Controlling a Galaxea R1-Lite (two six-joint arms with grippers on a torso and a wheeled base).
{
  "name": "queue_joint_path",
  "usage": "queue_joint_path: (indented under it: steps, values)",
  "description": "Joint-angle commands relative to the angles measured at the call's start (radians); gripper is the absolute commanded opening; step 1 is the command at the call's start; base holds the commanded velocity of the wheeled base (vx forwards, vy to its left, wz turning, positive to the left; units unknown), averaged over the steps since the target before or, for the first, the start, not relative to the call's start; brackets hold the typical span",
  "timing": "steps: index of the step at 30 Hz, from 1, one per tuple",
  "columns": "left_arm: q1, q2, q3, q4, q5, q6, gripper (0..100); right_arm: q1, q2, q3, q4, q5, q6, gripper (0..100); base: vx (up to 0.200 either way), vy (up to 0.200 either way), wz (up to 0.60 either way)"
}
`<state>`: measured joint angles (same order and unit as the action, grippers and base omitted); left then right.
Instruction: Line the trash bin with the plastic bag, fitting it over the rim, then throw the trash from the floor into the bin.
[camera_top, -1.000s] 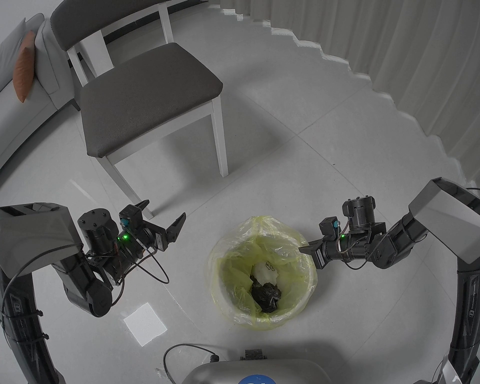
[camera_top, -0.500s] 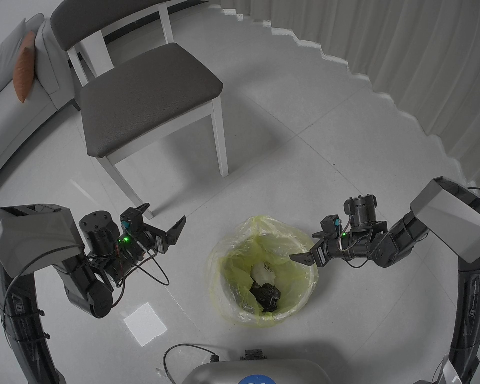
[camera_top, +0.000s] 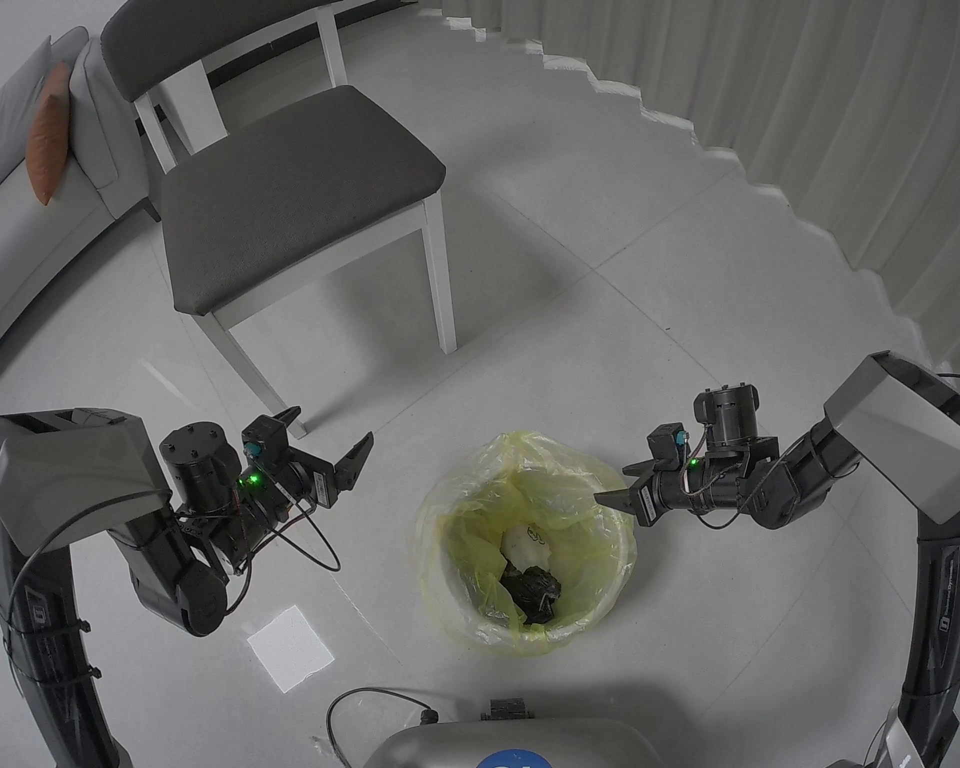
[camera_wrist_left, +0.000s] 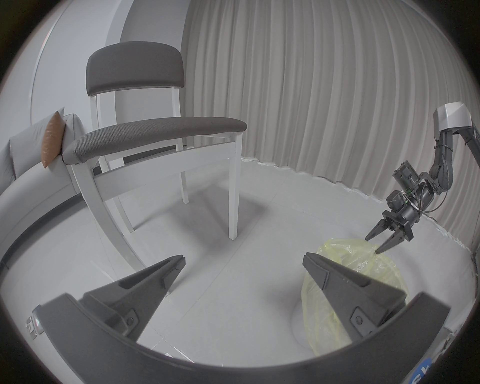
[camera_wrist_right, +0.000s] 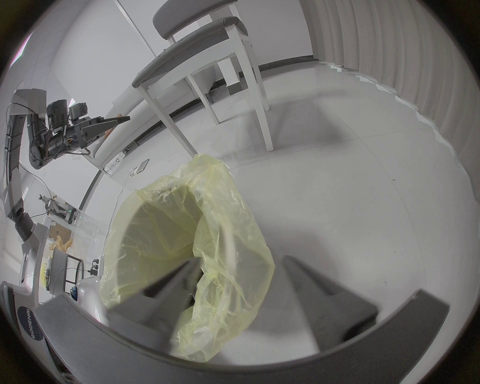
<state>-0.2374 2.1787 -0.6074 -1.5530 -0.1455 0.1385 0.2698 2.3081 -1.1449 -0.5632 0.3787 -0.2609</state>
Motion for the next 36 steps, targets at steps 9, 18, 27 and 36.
queue_joint_path:
  steps: [9, 18, 27, 36]
  values:
    - [-0.002, 0.003, 0.000, -0.015, 0.000, 0.001, 100, -0.011, 0.004, -0.013, 0.000, 0.000, 0.000, 0, 0.000, 0.000, 0.00]
    - [-0.003, 0.003, 0.006, -0.015, 0.000, 0.003, 100, -0.027, 0.077, -0.079, 0.000, 0.000, 0.002, 0, 0.000, 0.000, 0.00]
    - [-0.008, 0.004, 0.008, -0.015, 0.001, 0.003, 100, -0.011, 0.142, -0.091, -0.004, 0.000, 0.000, 0, 0.000, 0.000, 0.00]
    - [-0.010, 0.023, 0.006, -0.016, 0.001, 0.003, 100, -0.001, 0.178, -0.090, -0.012, 0.000, -0.006, 0, 0.000, 0.000, 0.00]
